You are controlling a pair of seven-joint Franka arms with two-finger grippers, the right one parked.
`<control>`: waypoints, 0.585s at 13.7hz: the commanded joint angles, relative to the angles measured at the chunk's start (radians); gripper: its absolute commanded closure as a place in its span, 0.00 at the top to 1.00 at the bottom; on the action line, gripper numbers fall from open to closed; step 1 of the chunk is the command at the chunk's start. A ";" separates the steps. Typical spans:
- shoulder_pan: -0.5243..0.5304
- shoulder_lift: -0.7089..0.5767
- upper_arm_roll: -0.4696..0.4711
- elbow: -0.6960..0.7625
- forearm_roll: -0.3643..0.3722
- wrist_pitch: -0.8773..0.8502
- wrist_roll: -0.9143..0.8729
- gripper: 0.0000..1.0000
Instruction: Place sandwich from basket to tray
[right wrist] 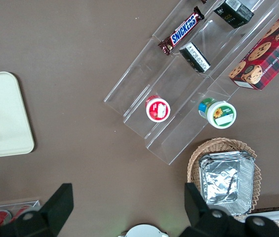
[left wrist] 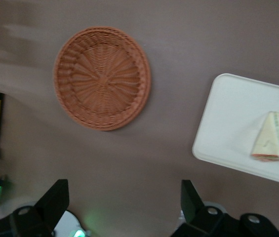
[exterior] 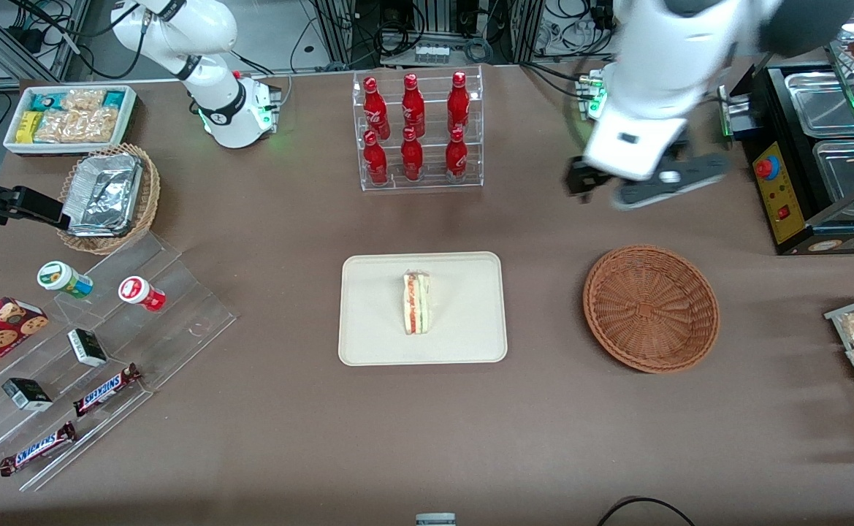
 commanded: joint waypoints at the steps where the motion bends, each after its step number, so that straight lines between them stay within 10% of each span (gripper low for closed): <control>1: 0.124 -0.082 -0.010 -0.102 -0.016 0.020 0.146 1.00; 8: 0.276 -0.174 0.185 -0.182 -0.150 0.011 0.602 1.00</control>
